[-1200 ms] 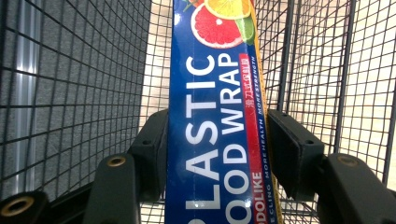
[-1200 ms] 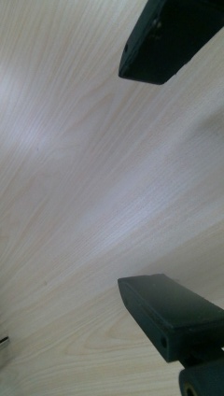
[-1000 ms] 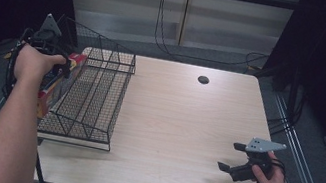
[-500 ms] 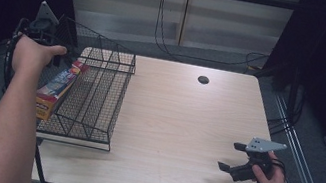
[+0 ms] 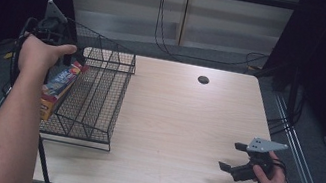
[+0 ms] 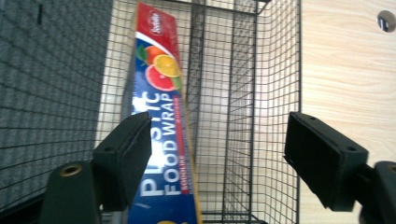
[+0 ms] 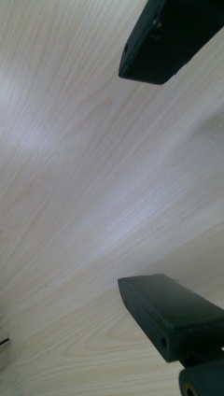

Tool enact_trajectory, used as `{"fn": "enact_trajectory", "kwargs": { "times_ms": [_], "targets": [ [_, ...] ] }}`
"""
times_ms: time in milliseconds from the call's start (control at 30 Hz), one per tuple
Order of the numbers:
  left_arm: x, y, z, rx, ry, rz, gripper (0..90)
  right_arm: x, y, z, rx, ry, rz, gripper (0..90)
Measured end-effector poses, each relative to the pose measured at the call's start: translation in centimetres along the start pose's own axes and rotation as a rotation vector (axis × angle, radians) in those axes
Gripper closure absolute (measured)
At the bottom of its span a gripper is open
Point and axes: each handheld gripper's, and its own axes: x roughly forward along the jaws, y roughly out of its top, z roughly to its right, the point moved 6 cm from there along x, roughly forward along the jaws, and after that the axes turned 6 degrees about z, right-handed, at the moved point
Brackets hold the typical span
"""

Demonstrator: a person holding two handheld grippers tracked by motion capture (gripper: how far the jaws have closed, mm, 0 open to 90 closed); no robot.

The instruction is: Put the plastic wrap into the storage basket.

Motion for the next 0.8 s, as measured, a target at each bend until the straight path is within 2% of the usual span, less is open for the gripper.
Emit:
{"fn": "enact_trajectory", "kwargs": {
  "times_ms": [300, 667, 800],
  "targets": [
    [0.8, -0.2, 2.3, 0.029, -0.067, -0.001, 22.5, -0.2, -0.1, 0.0, 0.003, -0.005, 0.000, 1.7],
    [1.5, -0.5, 4.5, 0.075, -0.103, 0.010, 19.1, -0.2, 0.0, 0.0, -0.003, -0.003, 0.004, 1.7],
    [1.7, -0.7, 5.8, 0.100, -0.129, 0.021, 18.9, -0.2, 0.0, -0.1, 0.002, 0.002, 0.005, 1.7]
  ]
}}
